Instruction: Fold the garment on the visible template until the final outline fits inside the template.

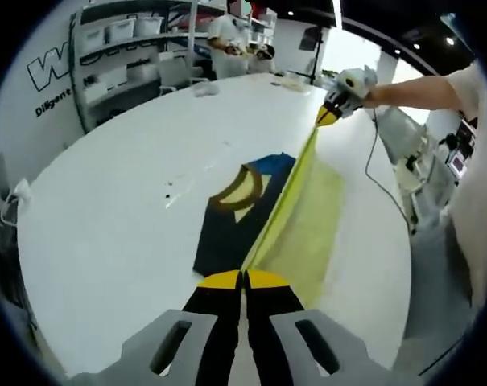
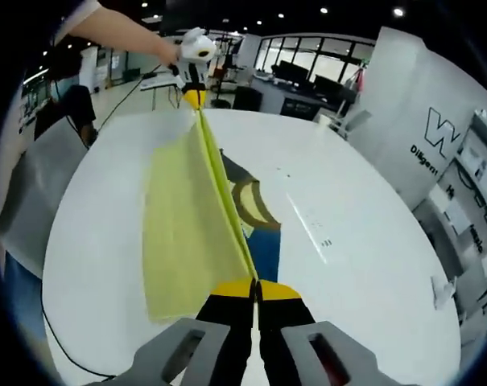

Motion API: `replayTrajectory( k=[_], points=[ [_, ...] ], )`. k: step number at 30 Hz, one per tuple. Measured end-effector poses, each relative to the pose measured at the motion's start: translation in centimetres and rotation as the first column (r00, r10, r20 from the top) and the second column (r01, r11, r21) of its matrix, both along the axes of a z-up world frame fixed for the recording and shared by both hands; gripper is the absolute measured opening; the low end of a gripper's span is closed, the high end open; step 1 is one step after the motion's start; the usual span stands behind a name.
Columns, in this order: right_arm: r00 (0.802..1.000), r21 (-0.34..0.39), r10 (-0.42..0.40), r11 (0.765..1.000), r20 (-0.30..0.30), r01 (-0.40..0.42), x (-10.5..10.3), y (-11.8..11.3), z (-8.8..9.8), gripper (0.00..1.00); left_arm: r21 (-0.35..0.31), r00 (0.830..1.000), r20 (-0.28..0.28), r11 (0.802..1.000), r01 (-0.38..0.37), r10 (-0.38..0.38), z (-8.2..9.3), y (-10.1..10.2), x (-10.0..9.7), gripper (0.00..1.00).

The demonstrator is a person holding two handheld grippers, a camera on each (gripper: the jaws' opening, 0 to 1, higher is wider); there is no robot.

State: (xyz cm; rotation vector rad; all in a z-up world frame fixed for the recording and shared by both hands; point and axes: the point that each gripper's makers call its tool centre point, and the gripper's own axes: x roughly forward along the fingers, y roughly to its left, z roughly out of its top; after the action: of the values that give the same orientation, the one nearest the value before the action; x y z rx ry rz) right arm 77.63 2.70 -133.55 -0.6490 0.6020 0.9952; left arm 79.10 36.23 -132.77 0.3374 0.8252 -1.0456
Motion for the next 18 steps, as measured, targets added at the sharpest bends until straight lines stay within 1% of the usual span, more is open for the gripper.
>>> replayTrajectory(
  k=[2,3,4,7,9,11,13,18],
  points=[
    [1.000,-0.019,-0.004,1.000,-0.015,0.004,1.1,-0.2,-0.7,0.00,-0.002,1.000,-0.009,1.000,-0.026,0.026,-0.4,-0.4,1.2,0.00],
    [1.000,-0.019,-0.012,1.000,-0.024,0.012,1.8,-0.3,-1.1,0.00,0.000,0.999,-0.011,1.000,-0.030,0.030,-0.6,-0.6,1.7,0.00],
    [1.000,-0.020,-0.015,1.000,-0.025,0.015,2.0,-0.4,-1.2,0.00,0.002,0.999,-0.010,0.999,-0.033,0.033,-0.7,-0.7,2.1,0.00],
    [0.998,-0.012,-0.045,0.999,-0.052,0.044,3.5,-0.6,-2.0,0.00,0.003,0.997,-0.037,0.998,-0.065,0.065,-1.5,-1.0,3.4,0.00],
    [0.996,-0.007,-0.064,0.998,-0.063,0.063,4.5,-0.8,-2.7,0.00,0.005,0.994,-0.056,0.996,-0.089,0.089,-2.2,-1.0,4.1,0.00],
    [0.994,-0.001,-0.079,0.997,-0.079,0.079,5.1,-0.7,-3.2,0.00,0.017,0.994,-0.057,0.995,-0.097,0.098,-3.0,-1.1,4.7,0.00],
    [0.993,-0.008,-0.089,0.996,-0.081,0.089,5.7,-0.6,-3.8,0.00,0.026,0.991,-0.077,0.993,-0.111,0.113,-3.7,-1.1,5.2,0.01],
    [0.987,-0.023,-0.121,0.993,-0.108,0.120,7.1,-0.4,-5.8,0.00,0.052,0.984,-0.104,0.989,-0.138,0.143,-5.4,-1.0,6.3,0.01]
  ],
)
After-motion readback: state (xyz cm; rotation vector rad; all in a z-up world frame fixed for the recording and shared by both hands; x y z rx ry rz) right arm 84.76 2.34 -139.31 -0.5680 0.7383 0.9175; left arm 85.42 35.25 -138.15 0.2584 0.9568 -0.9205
